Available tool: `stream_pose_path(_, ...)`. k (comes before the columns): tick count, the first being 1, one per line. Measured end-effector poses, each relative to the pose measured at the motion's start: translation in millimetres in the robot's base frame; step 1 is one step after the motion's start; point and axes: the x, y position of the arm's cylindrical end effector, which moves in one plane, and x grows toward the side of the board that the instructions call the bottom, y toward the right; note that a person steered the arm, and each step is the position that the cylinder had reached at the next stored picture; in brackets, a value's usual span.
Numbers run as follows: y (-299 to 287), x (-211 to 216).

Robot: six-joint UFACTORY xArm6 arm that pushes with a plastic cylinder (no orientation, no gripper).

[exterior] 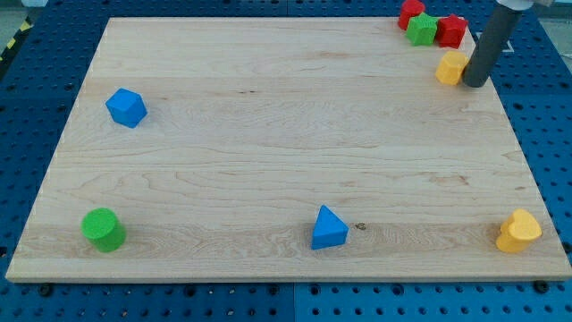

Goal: Slide the yellow hexagon to the bottom right of green star

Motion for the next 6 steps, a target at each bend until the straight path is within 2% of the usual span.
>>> stream_pose_path(2, -13.9, 24.1)
stream_pose_path(5, -41.7, -18.6)
stream_pose_path(6, -33.9, -31.5)
